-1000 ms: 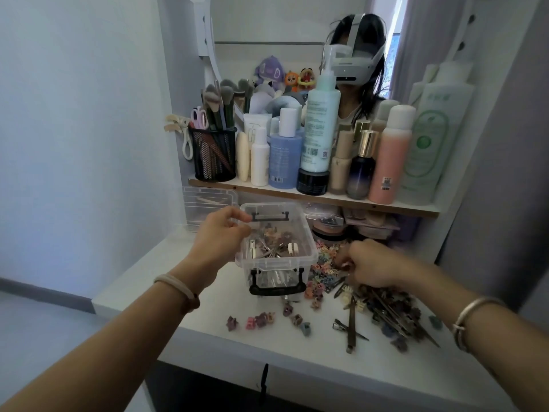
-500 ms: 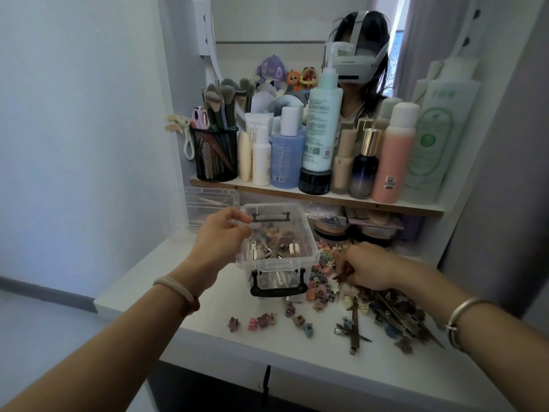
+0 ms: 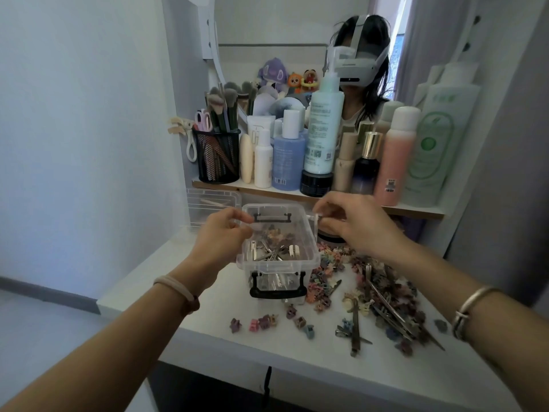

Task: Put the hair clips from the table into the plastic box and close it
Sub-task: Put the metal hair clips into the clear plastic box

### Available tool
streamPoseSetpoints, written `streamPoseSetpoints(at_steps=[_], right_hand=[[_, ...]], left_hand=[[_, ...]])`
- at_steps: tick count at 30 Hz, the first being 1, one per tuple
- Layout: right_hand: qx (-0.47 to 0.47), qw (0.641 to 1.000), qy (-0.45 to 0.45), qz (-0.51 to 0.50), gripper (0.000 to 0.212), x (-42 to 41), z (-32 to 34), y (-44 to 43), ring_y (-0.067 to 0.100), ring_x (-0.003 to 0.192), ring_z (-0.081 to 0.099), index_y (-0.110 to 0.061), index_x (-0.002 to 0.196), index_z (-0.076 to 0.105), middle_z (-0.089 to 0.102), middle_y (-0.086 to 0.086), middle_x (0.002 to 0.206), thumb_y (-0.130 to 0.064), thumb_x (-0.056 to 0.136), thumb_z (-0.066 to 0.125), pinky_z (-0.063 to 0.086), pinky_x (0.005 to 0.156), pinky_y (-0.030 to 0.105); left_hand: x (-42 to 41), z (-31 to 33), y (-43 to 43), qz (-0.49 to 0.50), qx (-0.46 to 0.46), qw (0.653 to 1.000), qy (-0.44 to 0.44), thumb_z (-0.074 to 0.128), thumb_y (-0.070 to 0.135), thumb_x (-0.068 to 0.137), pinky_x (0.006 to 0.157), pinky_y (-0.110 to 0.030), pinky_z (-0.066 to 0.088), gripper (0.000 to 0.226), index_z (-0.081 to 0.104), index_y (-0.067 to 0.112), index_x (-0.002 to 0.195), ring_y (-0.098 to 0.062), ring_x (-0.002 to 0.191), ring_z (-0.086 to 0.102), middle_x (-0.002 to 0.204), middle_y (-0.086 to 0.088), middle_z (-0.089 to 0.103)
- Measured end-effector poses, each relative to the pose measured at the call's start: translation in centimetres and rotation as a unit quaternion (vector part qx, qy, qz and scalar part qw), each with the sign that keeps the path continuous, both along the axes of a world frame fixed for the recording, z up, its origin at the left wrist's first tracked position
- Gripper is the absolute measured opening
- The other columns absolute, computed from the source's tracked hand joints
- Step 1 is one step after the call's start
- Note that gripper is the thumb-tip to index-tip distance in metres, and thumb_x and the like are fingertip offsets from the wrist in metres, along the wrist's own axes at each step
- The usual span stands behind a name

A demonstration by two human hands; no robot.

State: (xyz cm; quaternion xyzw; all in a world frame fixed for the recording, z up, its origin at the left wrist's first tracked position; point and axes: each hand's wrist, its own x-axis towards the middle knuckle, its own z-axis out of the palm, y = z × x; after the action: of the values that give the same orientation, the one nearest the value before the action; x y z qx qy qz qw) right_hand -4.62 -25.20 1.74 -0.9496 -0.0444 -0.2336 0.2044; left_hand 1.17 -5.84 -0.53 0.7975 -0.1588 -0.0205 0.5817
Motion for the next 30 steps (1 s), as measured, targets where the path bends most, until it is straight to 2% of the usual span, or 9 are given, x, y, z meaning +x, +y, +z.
streamPoseSetpoints(at_steps=[4, 9, 12, 15, 17, 19, 23, 26, 30], right_hand=[[-0.084, 0.996, -0.001, 0.043, 0.013, 0.6, 0.1, 1.9, 0.008, 0.079, 0.052, -0.009, 0.095, 0.068, 0.068, 0.002, 0.093, -0.011, 0.088, 0.058, 0.045, 0.076, 0.022], [-0.087, 0.995, -0.010, 0.040, 0.014, 1.2, 0.1, 2.5, 0.005, 0.078, 0.050, -0.011, 0.097, 0.069, 0.069, 0.002, 0.097, -0.015, 0.088, 0.059, 0.037, 0.074, 0.016], [-0.068, 0.995, 0.050, 0.056, 0.032, 1.0, 0.2, 3.1, 0.006, 0.090, 0.057, -0.012, 0.114, 0.064, 0.068, 0.002, 0.110, -0.024, 0.084, 0.066, 0.045, 0.087, 0.018], [-0.002, 0.994, 0.097, 0.055, 0.046, 0.4, 0.9, 2.7, 0.001, 0.105, 0.052, -0.017, 0.123, 0.058, 0.061, -0.007, 0.119, -0.032, 0.081, 0.067, 0.039, 0.092, 0.016], [0.047, 0.995, 0.080, 0.027, 0.031, -0.1, 0.9, 1.5, 0.000, 0.096, 0.054, -0.017, 0.113, 0.063, 0.061, -0.010, 0.106, -0.028, 0.084, 0.064, 0.044, 0.090, 0.020], [0.016, 0.992, 0.125, -0.009, 0.017, -0.5, 0.1, 0.1, 0.003, 0.084, 0.057, -0.014, 0.101, 0.068, 0.064, -0.007, 0.095, -0.019, 0.087, 0.061, 0.048, 0.081, 0.021], [-0.116, 0.949, 0.291, -0.018, 0.025, -1.0, -3.7, -1.3, 0.013, 0.101, 0.059, -0.013, 0.112, 0.065, 0.066, 0.002, 0.115, -0.015, 0.088, 0.059, 0.040, 0.080, 0.016], [-0.122, 0.945, 0.302, -0.035, 0.033, -1.0, -4.6, -1.4, 0.017, 0.111, 0.055, -0.012, 0.120, 0.059, 0.061, 0.005, 0.121, -0.018, 0.088, 0.060, 0.035, 0.079, 0.016], [-0.107, 0.942, 0.316, -0.038, 0.030, -0.6, -4.6, -1.5, 0.014, 0.096, 0.055, -0.010, 0.116, 0.061, 0.063, 0.005, 0.111, -0.018, 0.087, 0.060, 0.036, 0.069, 0.016]], left_hand=[[-0.3, 0.0, -0.3, -0.013, 0.006, 1.000, 0.000, 0.050, 0.007, 0.090, 0.050, -0.019, 0.037, 0.009, 0.055, 0.014, 0.092, -0.012, 0.064, 0.046, 0.077, 0.000, 0.052], [-0.2, -0.1, -0.4, -0.009, 0.007, 1.000, 0.004, 0.051, 0.009, 0.090, 0.047, -0.016, 0.038, 0.007, 0.055, 0.014, 0.092, -0.011, 0.063, 0.048, 0.078, 0.000, 0.052], [-0.3, -0.1, -0.6, -0.008, -0.002, 1.000, 0.006, 0.051, 0.008, 0.090, 0.048, -0.018, 0.038, 0.008, 0.055, 0.011, 0.096, -0.012, 0.064, 0.048, 0.079, 0.000, 0.052], [-0.1, -0.1, -0.4, -0.004, -0.005, 1.000, 0.006, 0.050, 0.006, 0.090, 0.051, -0.021, 0.040, 0.009, 0.055, 0.010, 0.097, -0.013, 0.064, 0.047, 0.078, -0.001, 0.052], [0.1, 0.0, -0.1, 0.004, -0.008, 1.000, 0.008, 0.049, 0.005, 0.090, 0.053, -0.021, 0.040, 0.011, 0.054, 0.010, 0.098, -0.013, 0.065, 0.046, 0.078, -0.002, 0.052], [0.4, 0.1, 0.2, 0.014, -0.016, 1.000, 0.014, 0.048, 0.004, 0.090, 0.054, -0.022, 0.041, 0.012, 0.054, 0.011, 0.098, -0.014, 0.065, 0.047, 0.077, -0.002, 0.051], [0.6, 0.1, 0.4, 0.019, -0.020, 0.999, 0.016, 0.048, 0.003, 0.090, 0.056, -0.024, 0.044, 0.012, 0.053, 0.010, 0.099, -0.016, 0.066, 0.049, 0.078, -0.004, 0.051], [0.5, -0.2, 0.1, 0.018, -0.022, 0.999, 0.016, 0.049, 0.003, 0.090, 0.054, -0.024, 0.043, 0.012, 0.053, 0.010, 0.099, -0.016, 0.064, 0.047, 0.077, -0.003, 0.050], [0.5, -0.4, 0.0, 0.017, -0.016, 1.000, 0.012, 0.049, 0.002, 0.089, 0.051, -0.022, 0.041, 0.012, 0.054, 0.010, 0.097, -0.014, 0.061, 0.045, 0.075, -0.002, 0.049]])
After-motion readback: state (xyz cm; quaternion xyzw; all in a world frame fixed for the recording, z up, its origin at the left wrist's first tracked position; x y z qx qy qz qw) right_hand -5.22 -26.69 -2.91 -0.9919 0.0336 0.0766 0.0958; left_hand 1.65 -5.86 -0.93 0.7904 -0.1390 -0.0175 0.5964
